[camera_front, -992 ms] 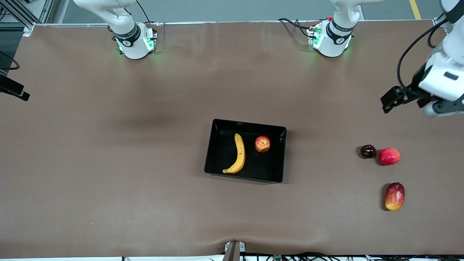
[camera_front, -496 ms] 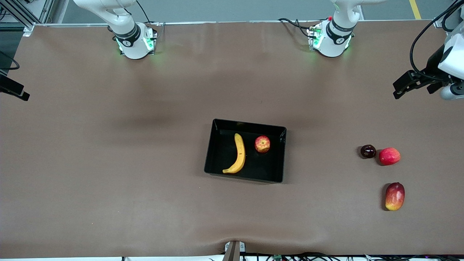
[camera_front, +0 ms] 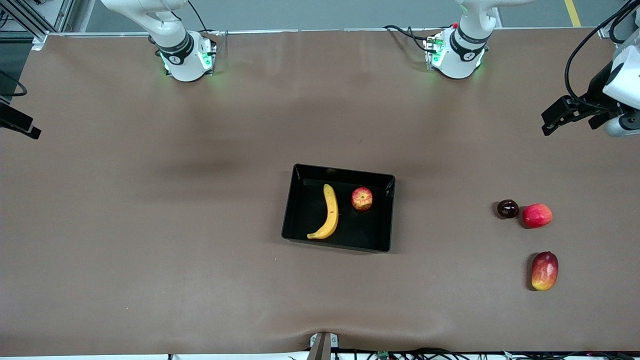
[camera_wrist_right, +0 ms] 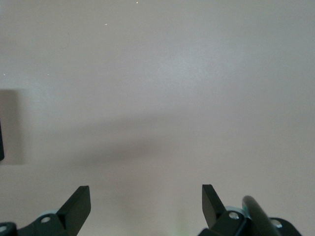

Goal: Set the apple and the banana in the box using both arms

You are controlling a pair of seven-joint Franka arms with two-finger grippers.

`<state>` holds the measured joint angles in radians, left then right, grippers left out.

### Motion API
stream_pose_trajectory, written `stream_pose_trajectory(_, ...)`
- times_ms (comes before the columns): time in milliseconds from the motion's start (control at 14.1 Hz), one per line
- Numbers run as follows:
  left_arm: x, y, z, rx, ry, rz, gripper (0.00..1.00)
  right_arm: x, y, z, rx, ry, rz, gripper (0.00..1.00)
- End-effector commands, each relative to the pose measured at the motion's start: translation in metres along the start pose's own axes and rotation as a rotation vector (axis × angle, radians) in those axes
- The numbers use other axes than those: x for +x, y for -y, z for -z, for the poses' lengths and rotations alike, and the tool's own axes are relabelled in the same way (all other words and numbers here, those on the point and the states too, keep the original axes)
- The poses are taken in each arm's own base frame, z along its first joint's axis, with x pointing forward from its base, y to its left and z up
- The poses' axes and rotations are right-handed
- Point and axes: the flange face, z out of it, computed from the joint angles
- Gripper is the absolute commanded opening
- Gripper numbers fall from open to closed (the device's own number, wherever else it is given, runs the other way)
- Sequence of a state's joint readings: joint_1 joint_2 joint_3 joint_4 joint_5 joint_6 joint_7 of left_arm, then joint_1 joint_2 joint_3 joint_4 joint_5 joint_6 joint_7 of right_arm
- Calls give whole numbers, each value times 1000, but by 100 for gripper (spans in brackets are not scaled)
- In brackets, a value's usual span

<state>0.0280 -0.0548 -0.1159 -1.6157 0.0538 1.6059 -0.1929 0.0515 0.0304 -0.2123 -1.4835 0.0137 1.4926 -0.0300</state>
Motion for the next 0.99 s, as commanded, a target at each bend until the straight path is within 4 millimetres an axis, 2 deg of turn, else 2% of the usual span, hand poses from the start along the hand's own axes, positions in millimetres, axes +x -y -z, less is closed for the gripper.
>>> stream_pose_trajectory(0,0,-3,-2,-19,9,-22,100,-4,-4,3,18,1,2,100)
stream_pose_trajectory(213,-4,-6,-3,-17,17,-25,100,-4,-4,3,18,1,2,100)
stream_pose_trajectory(921,-3,-2,4,-16,6,-24,100,-3,-7,3,19,-2,-4,100)
